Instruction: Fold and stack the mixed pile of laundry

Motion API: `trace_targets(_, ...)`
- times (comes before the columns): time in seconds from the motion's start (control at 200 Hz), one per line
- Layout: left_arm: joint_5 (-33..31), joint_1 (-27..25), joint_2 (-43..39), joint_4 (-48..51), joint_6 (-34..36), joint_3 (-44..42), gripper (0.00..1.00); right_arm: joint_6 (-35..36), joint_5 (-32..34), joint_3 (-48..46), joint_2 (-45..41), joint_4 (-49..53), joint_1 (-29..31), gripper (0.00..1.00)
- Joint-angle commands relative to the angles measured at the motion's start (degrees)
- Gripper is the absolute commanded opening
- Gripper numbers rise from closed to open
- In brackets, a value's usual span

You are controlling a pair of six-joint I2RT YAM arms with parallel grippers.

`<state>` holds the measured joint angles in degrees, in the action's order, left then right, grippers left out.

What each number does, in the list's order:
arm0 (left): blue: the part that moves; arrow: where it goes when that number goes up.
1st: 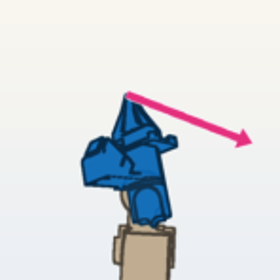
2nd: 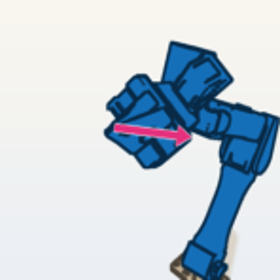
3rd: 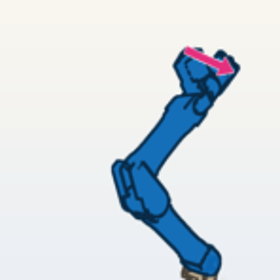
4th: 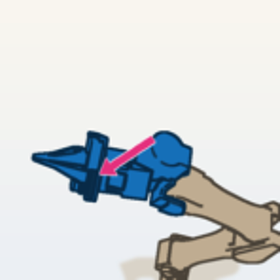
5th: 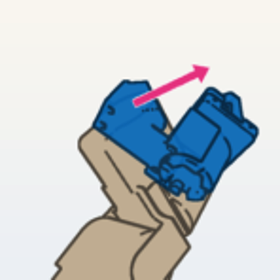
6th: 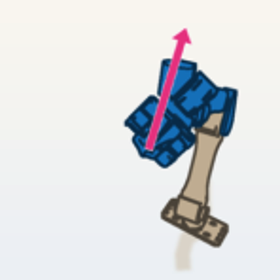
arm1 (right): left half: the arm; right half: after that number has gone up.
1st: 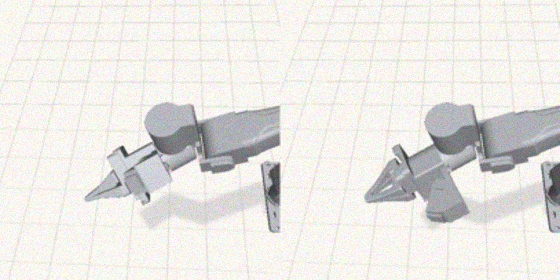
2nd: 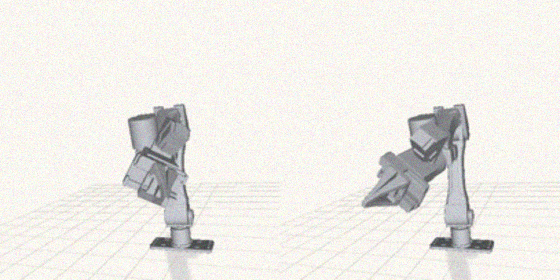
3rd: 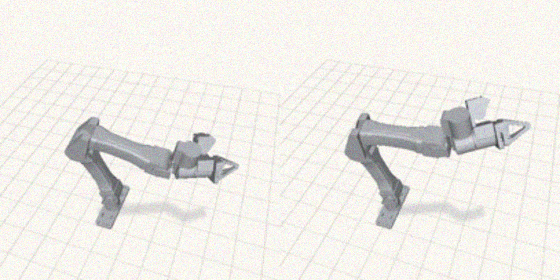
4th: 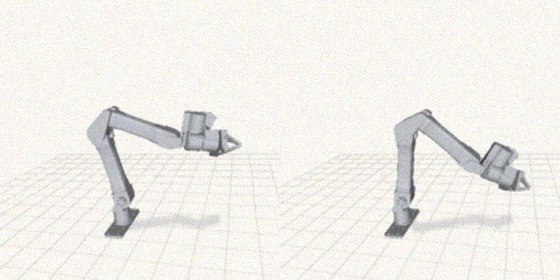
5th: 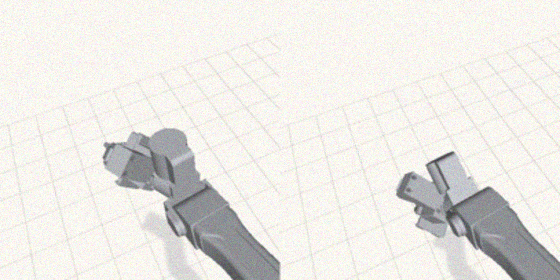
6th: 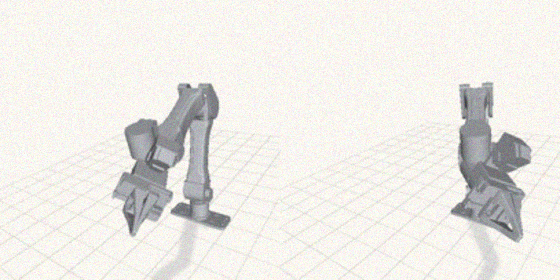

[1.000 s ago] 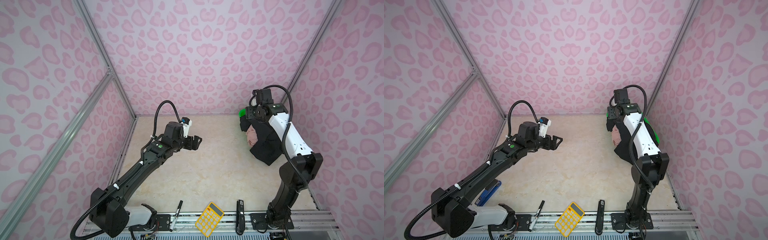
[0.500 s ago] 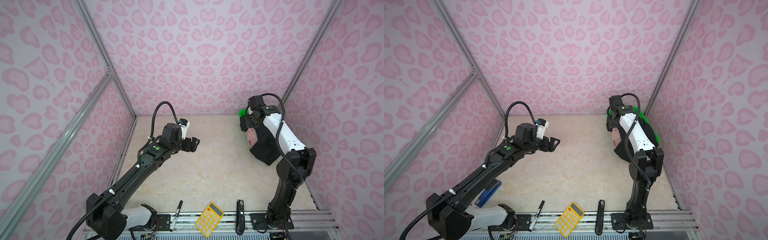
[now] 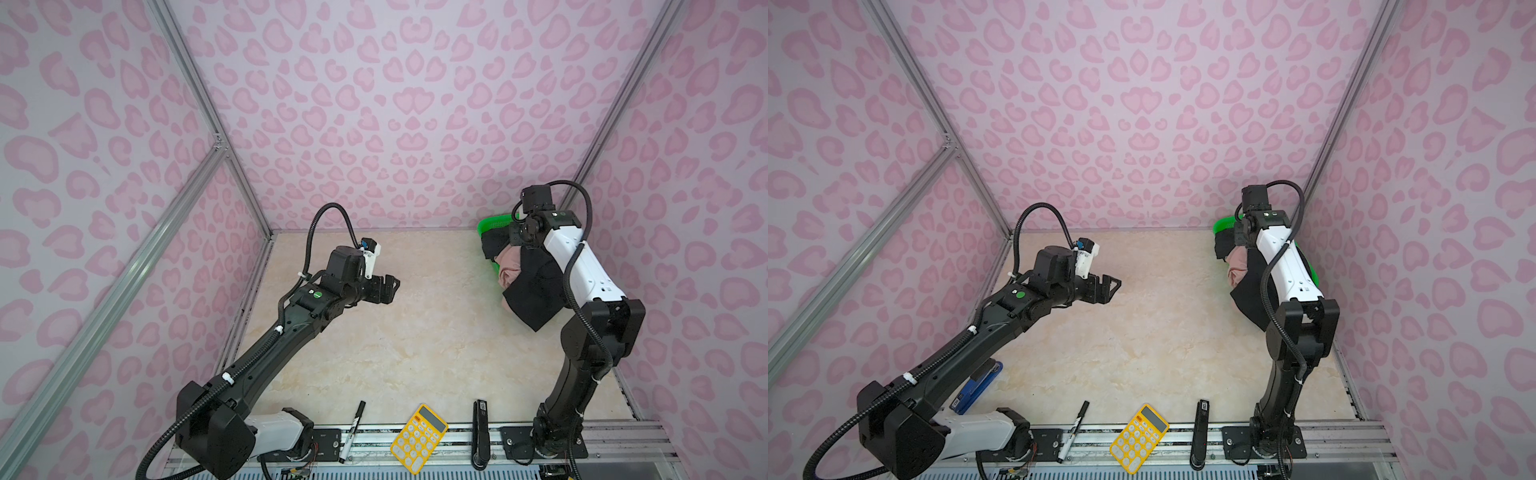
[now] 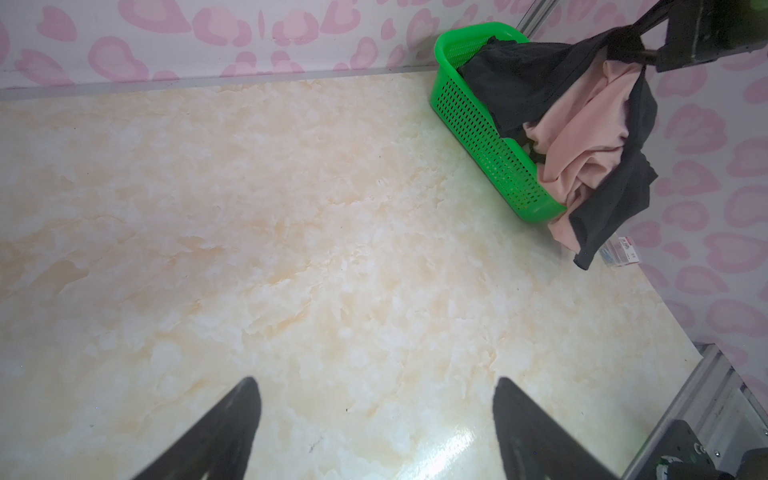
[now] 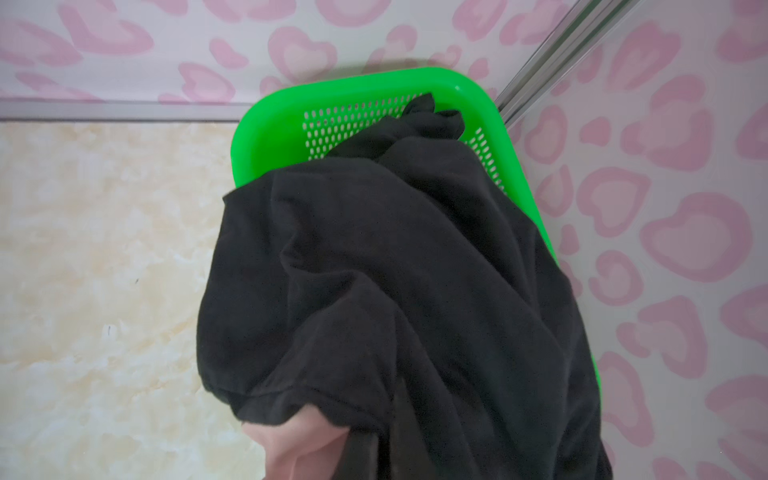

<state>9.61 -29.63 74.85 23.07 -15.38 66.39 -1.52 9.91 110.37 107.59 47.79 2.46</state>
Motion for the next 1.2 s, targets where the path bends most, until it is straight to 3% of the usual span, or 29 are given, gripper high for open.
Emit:
trace_targets(0.0,1.45,0.01,1.22,-0.7,-0.39,1.6,0.89,-0.28,-1.31,3.91,-0.69,-5.11,-1.45,0.0)
trace_targets(0.185,2.33,0.01,2.57,-1.33,-1.14,3.41,0.89,0.3,-0.8,18.31,2.0,-1.41,-2.98,0.0)
trace_targets(0.3,3.27,0.01,2.93,-1.97,-1.79,3.61,0.89,0.46,-1.9,19.02,1.17,-1.93,-2.91,0.0)
trace_targets(0.465,4.43,-0.08,2.76,-2.94,-2.96,2.31,0.87,-1.7,-3.53,6.6,1.16,-3.31,-2.93,0.0)
trace_targets(0.585,4.38,-0.08,1.57,-2.47,-2.83,1.31,0.87,-3.67,-2.9,-1.92,2.35,-4.65,-3.31,0.15)
trace_targets(0.715,3.28,-0.08,0.32,-1.16,-1.97,0.98,0.87,-4.68,-3.25,-2.55,2.37,-0.71,-3.72,0.32)
trace_targets(0.835,2.5,-0.08,0.01,-0.7,-1.77,1.02,0.87,-4.44,-1.52,-4.93,-4.45,-0.13,-2.32,0.51)
trace_targets(0.95,2.6,-0.08,0.6,-1.07,-2.11,0.93,0.87,-5.62,-1.91,-9.09,-12.27,-0.01,-1.42,0.6)
trace_targets(1.08,3.24,-0.08,1.37,-1.32,-2.08,0.98,0.87,-7.7,-3.01,-16.33,-20.75,0.72,-1.37,0.64)
trace_targets(1.195,3.48,-0.08,1.27,-1.27,-1.7,0.93,0.87,-10.51,-8.14,-27.94,-27.94,-0.95,-0.3,0.63)
